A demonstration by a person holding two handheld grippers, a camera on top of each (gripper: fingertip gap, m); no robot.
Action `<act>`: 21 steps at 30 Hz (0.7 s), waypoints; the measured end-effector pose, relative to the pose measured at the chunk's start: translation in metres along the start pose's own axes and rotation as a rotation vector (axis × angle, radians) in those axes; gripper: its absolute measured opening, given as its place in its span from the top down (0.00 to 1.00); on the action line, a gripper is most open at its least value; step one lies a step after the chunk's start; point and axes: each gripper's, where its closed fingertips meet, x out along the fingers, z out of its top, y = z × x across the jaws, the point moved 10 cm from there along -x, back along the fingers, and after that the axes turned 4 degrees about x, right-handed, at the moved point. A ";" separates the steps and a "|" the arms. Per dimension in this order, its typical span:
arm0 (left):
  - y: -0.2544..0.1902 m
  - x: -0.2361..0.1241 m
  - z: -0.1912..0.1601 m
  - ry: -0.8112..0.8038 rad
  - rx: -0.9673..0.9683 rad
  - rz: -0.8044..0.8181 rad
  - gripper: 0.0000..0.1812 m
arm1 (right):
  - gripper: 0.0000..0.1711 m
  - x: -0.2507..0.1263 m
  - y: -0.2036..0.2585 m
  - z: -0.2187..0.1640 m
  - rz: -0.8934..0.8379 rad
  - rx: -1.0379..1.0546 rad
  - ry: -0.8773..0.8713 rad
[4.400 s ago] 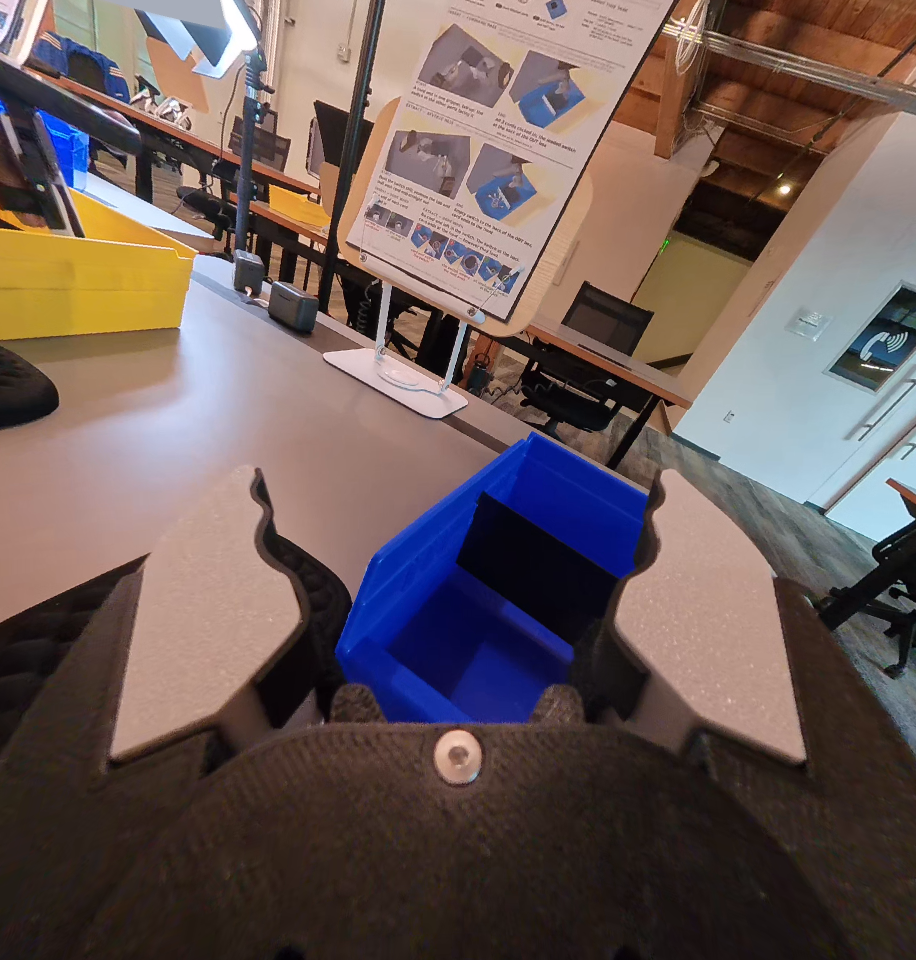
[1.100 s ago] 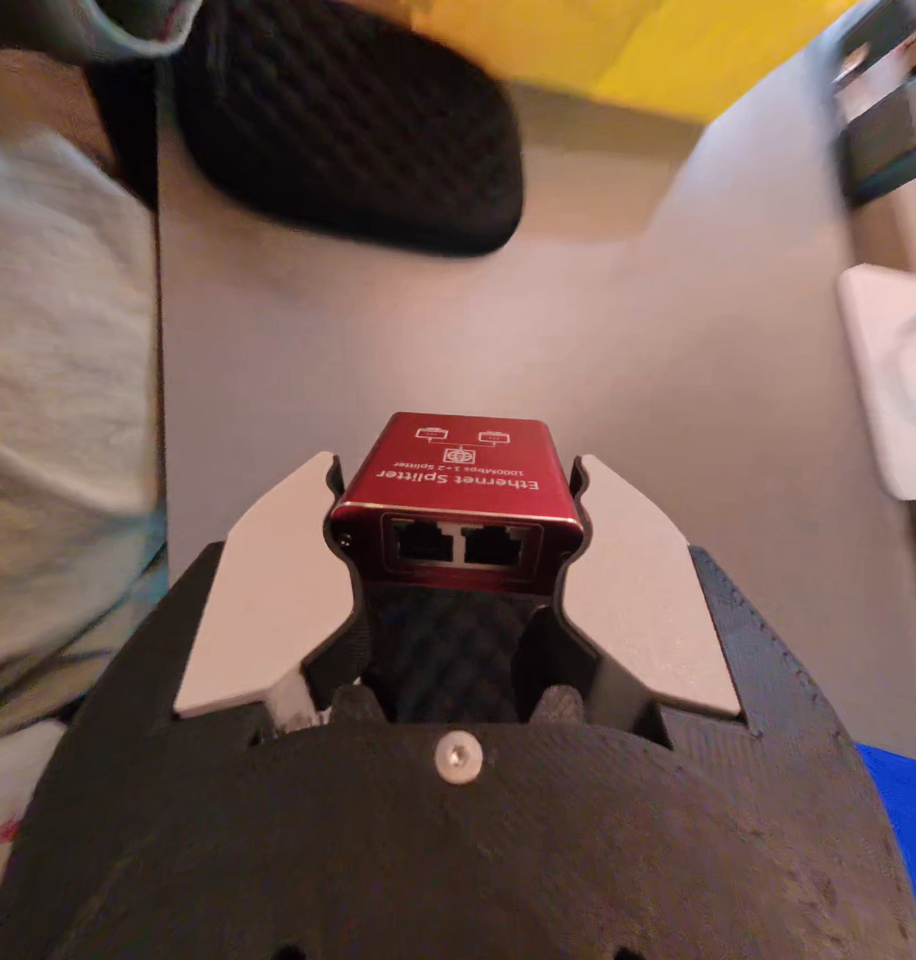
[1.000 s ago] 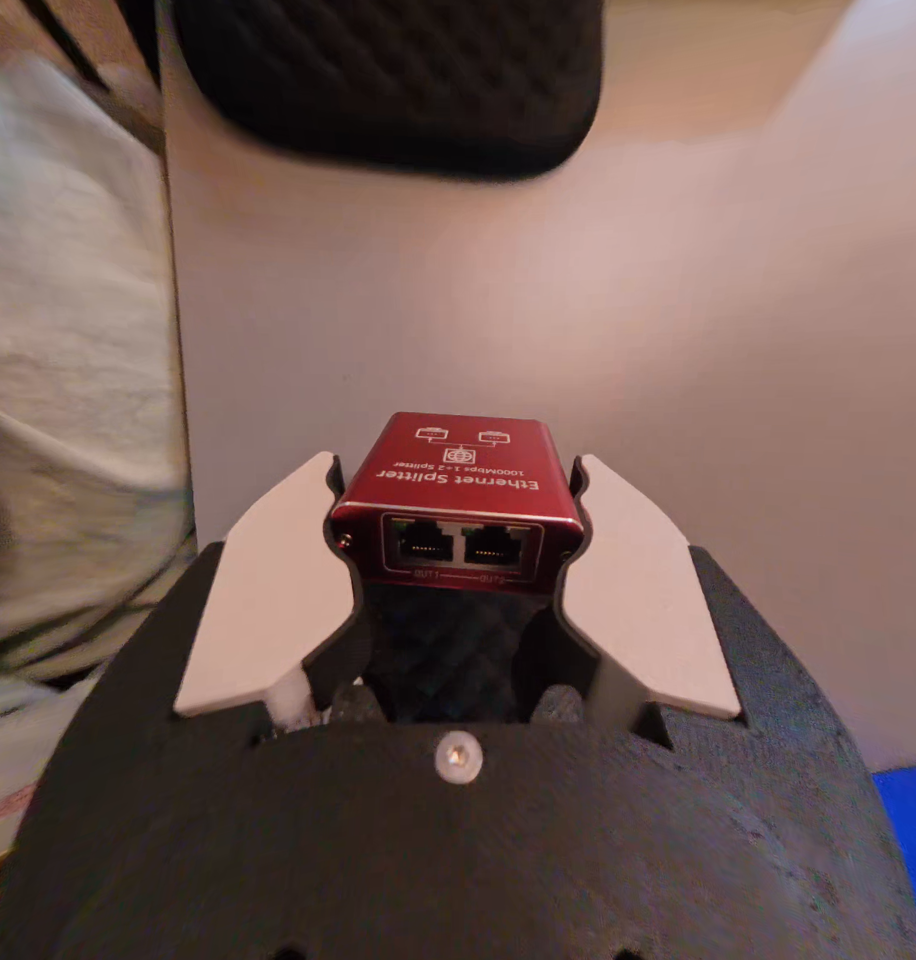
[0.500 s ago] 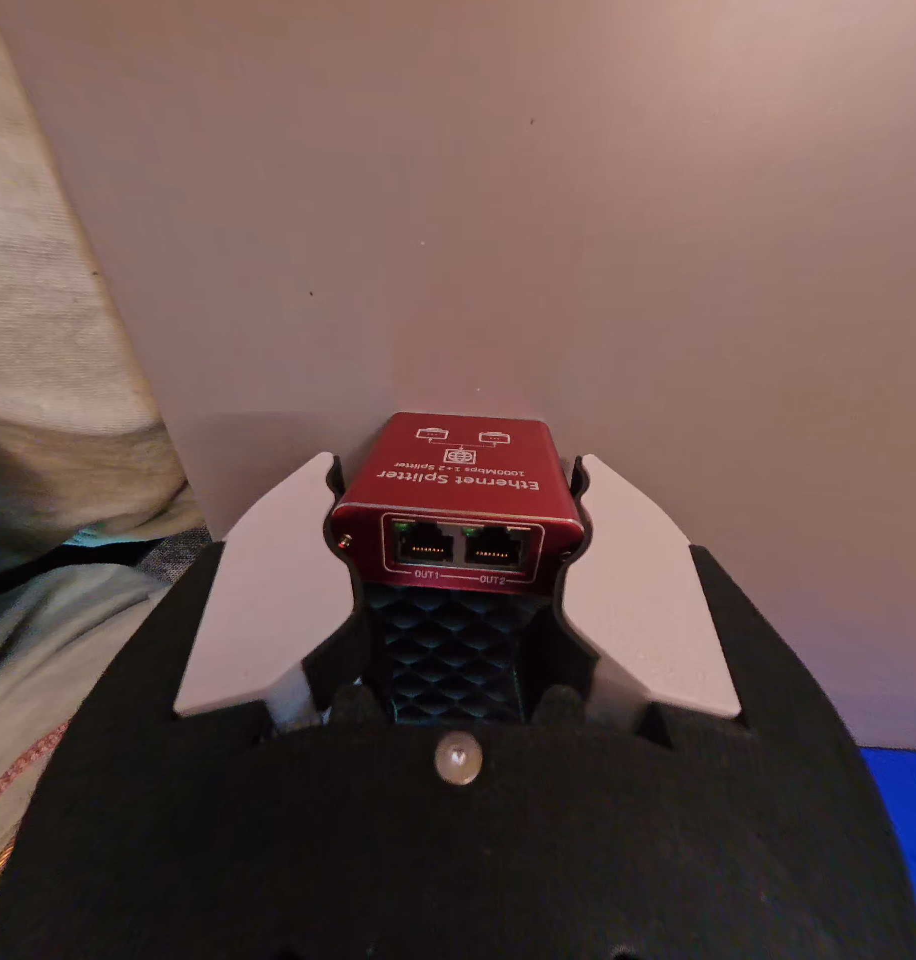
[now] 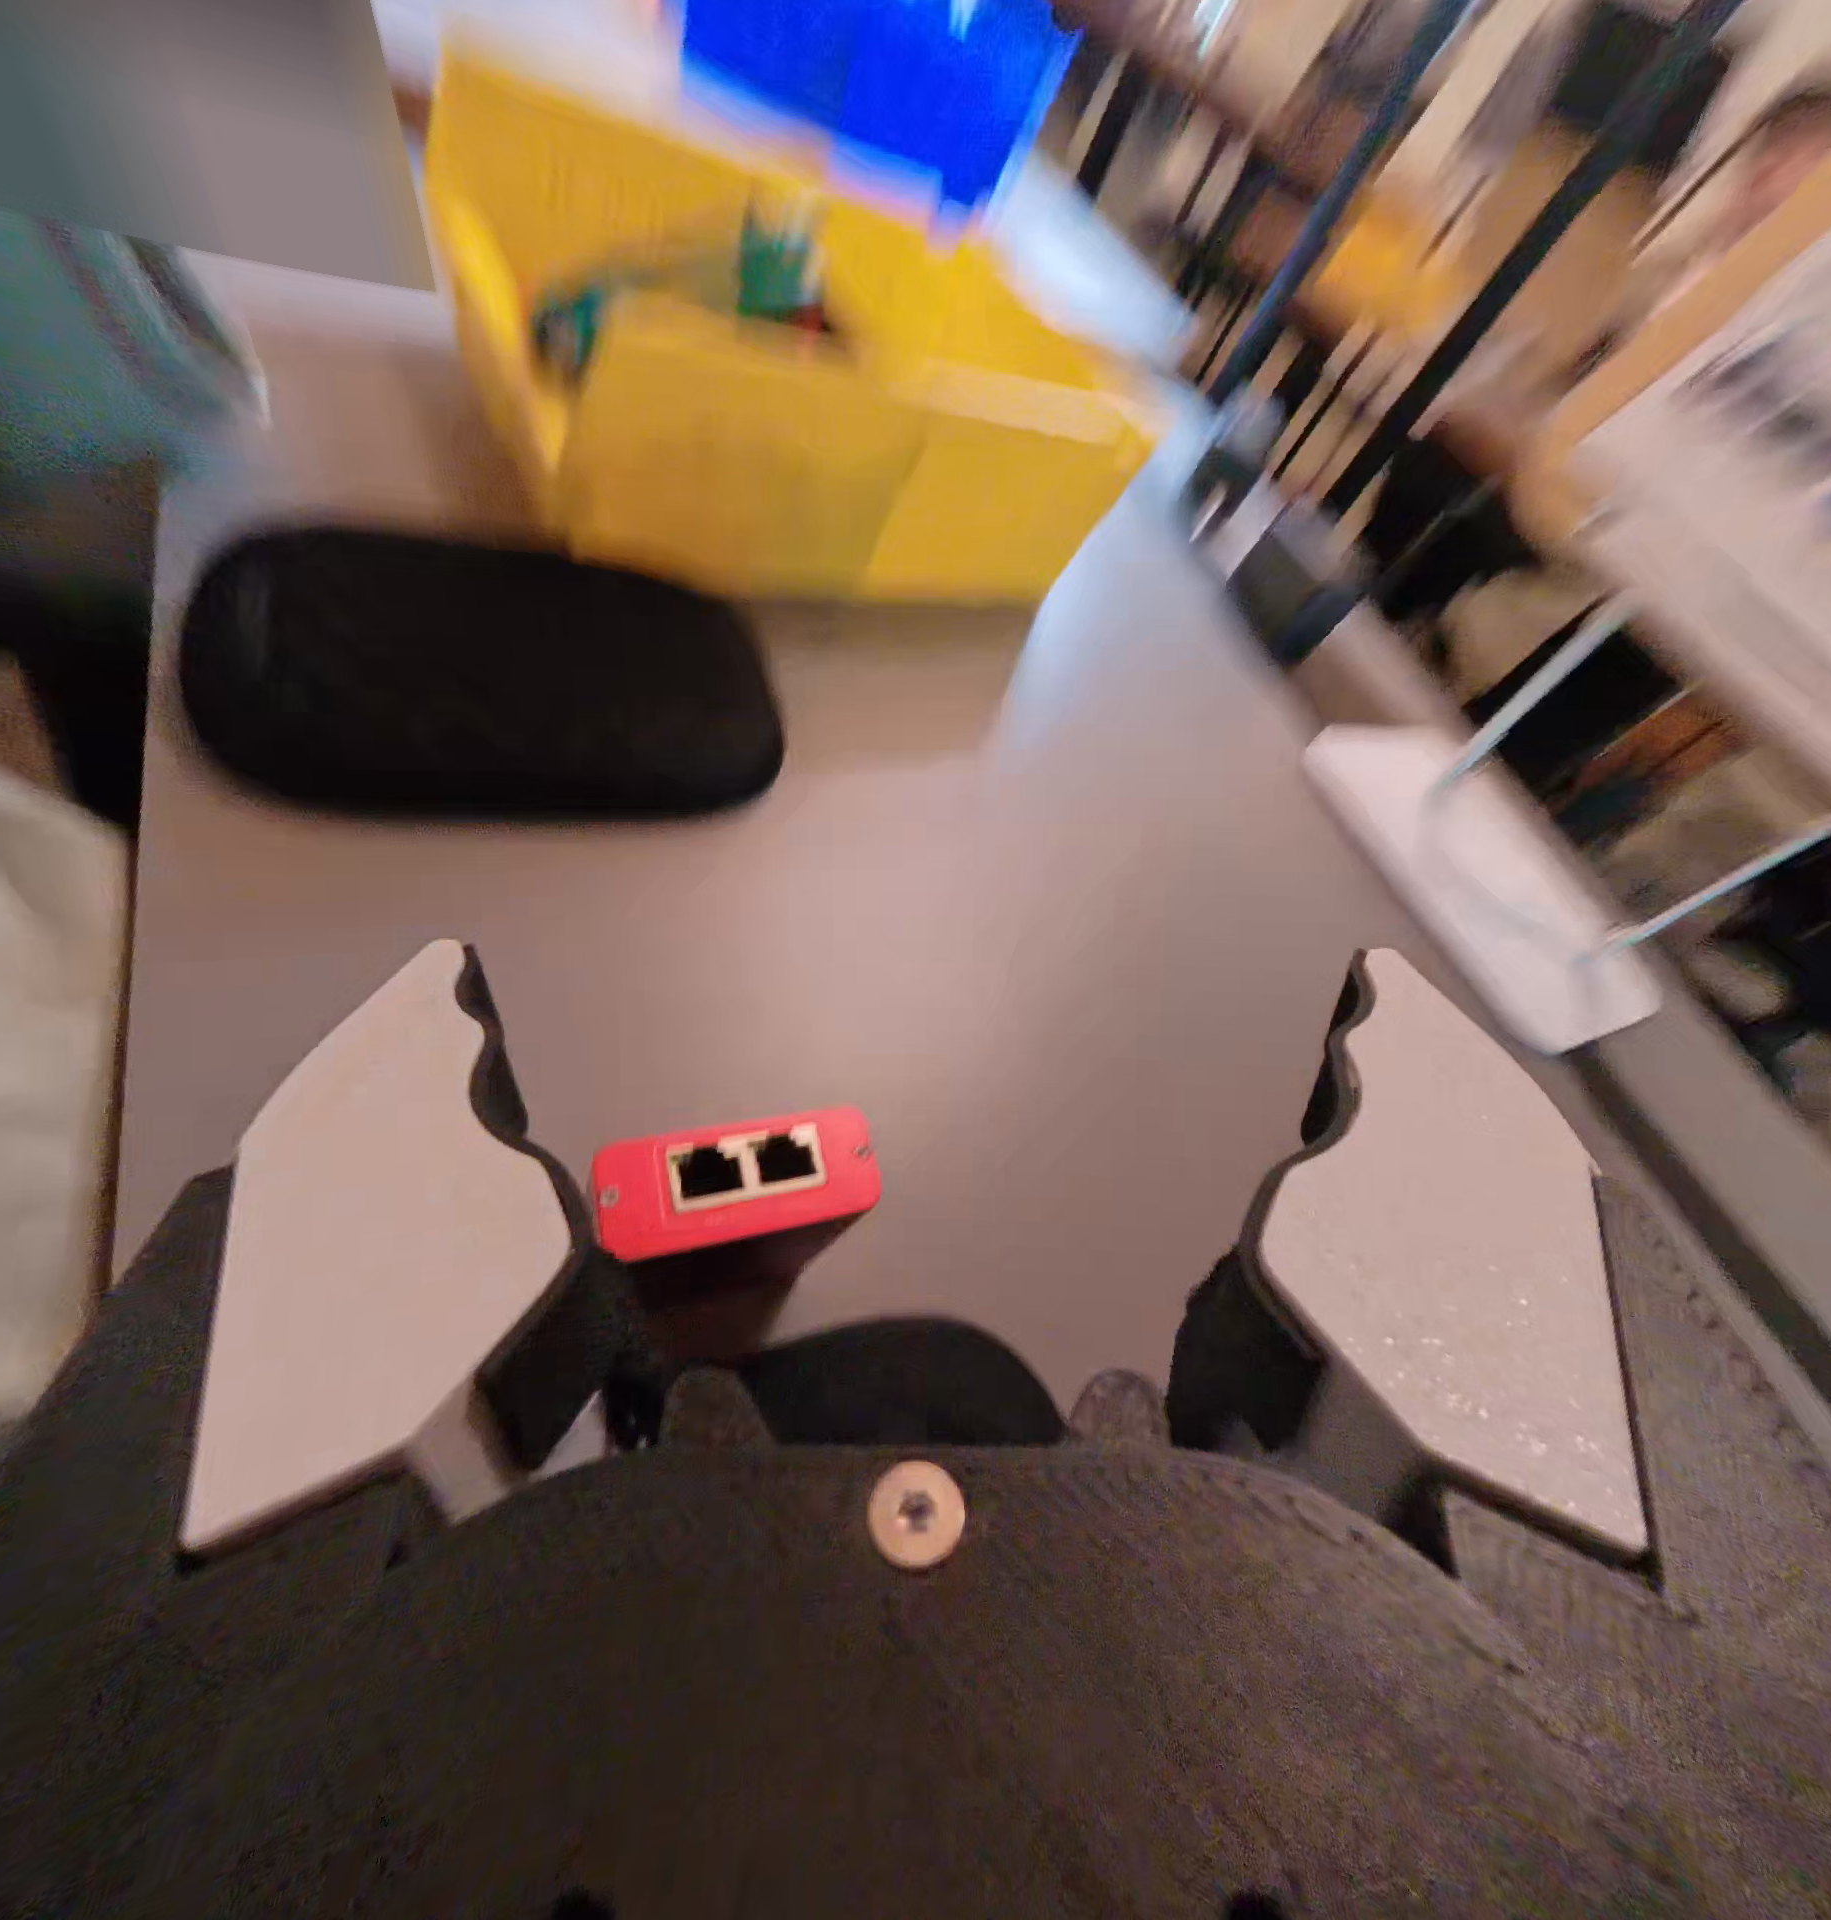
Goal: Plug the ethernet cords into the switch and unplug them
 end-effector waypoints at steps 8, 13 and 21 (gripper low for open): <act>0.026 0.039 -0.040 0.339 -0.040 0.266 0.63 | 0.15 -0.053 -0.006 0.002 -0.256 -0.077 -0.575; 0.027 0.060 -0.058 0.371 -0.075 0.251 0.84 | 0.15 -0.054 -0.005 0.000 -0.336 -0.169 -0.468; 0.033 0.025 -0.026 -0.074 -0.115 0.299 0.97 | 0.15 -0.044 -0.002 0.002 -0.353 -0.243 -0.362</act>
